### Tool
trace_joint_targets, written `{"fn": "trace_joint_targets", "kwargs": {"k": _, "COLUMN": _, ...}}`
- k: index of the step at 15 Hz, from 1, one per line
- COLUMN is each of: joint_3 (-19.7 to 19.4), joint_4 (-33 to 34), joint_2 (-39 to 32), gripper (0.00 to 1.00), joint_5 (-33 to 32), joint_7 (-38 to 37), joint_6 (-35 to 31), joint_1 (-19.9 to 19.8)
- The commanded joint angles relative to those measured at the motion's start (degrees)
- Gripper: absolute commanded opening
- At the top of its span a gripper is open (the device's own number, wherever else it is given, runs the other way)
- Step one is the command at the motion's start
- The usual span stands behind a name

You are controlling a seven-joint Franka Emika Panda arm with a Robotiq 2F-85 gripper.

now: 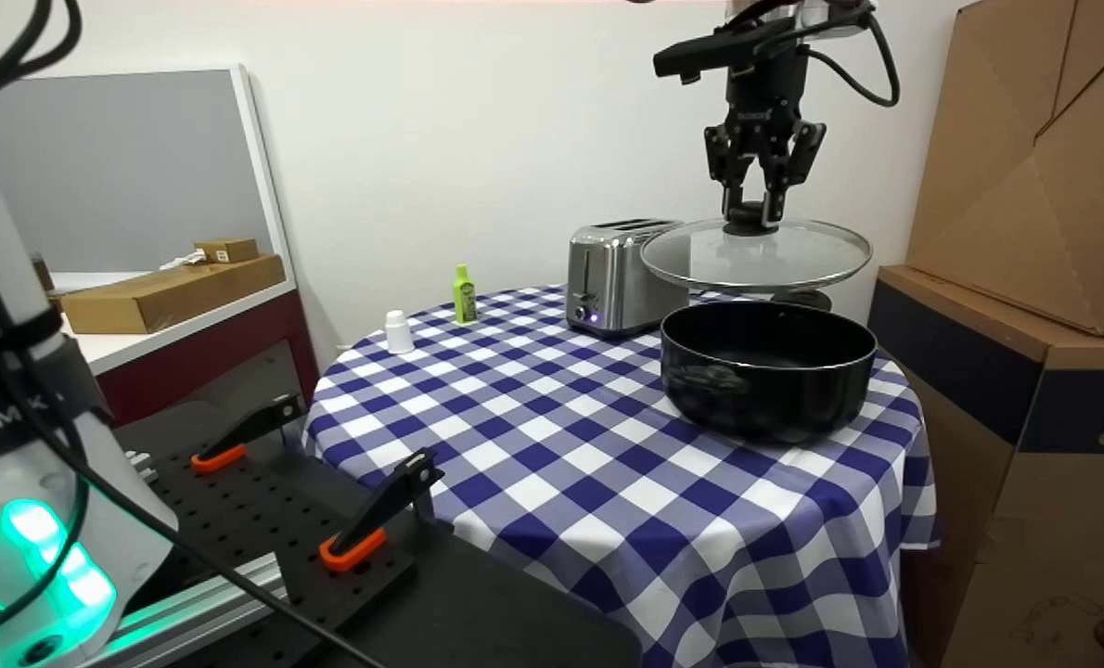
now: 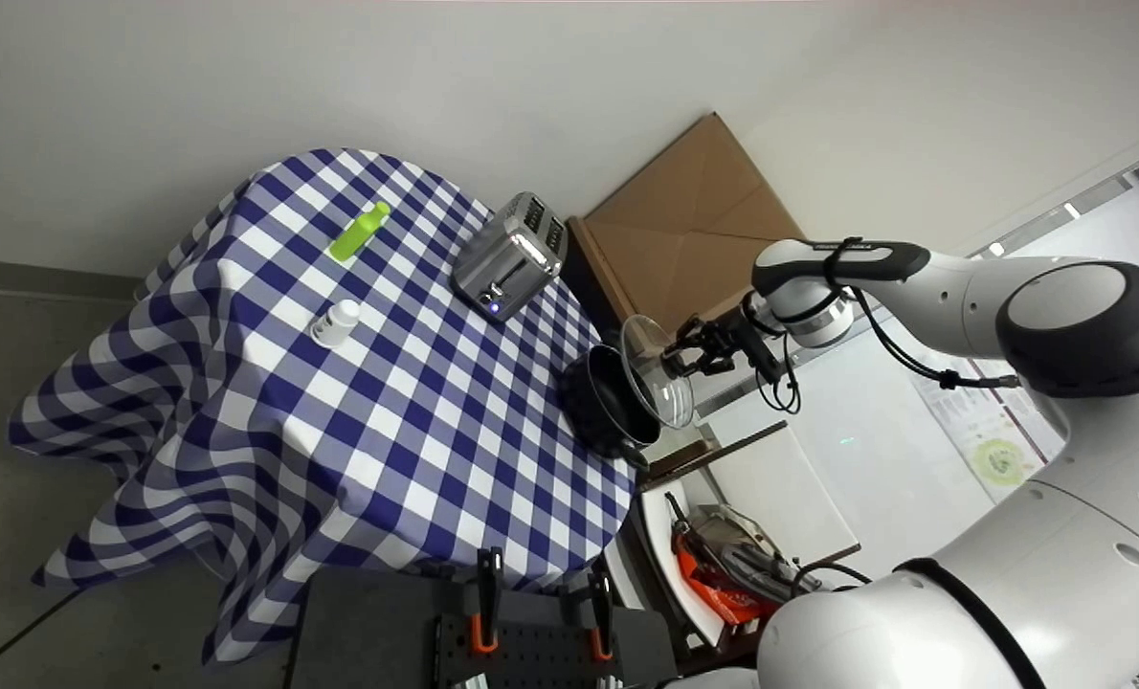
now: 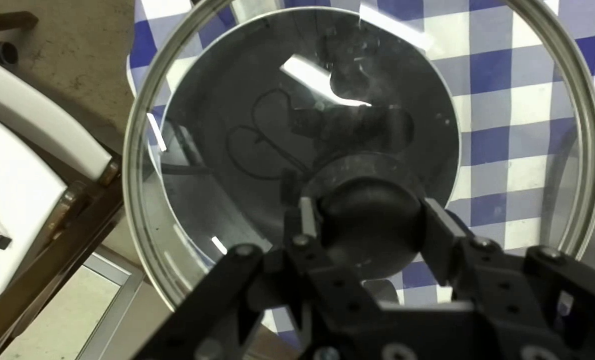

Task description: Pick up the lid from the table and put it on the pot

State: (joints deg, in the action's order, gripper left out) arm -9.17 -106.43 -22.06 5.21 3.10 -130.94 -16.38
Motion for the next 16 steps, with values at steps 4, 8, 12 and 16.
{"fn": "trace_joint_targets", "kwargs": {"k": 4, "joint_3": 0.7, "joint_4": 8.8, "joint_2": -7.4, "gripper": 0.25, "joint_5": 1.4, "joint_7": 2.6, "joint_6": 3.4, "joint_1": -1.7}}
{"fn": "trace_joint_targets", "kwargs": {"k": 8, "joint_3": 1.2, "joint_4": 11.0, "joint_2": -10.4, "gripper": 0.25, "joint_5": 1.4, "joint_7": 2.8, "joint_6": 3.4, "joint_1": -2.0}}
{"fn": "trace_joint_targets", "kwargs": {"k": 12, "joint_3": 1.6, "joint_4": 13.0, "joint_2": -12.8, "gripper": 0.25, "joint_5": 1.5, "joint_7": 2.9, "joint_6": 3.4, "joint_1": -2.6}}
{"fn": "trace_joint_targets", "kwargs": {"k": 16, "joint_3": 1.8, "joint_4": 14.4, "joint_2": -14.6, "gripper": 0.25, "joint_5": 1.3, "joint_7": 3.0, "joint_6": 4.1, "joint_1": -2.9}}
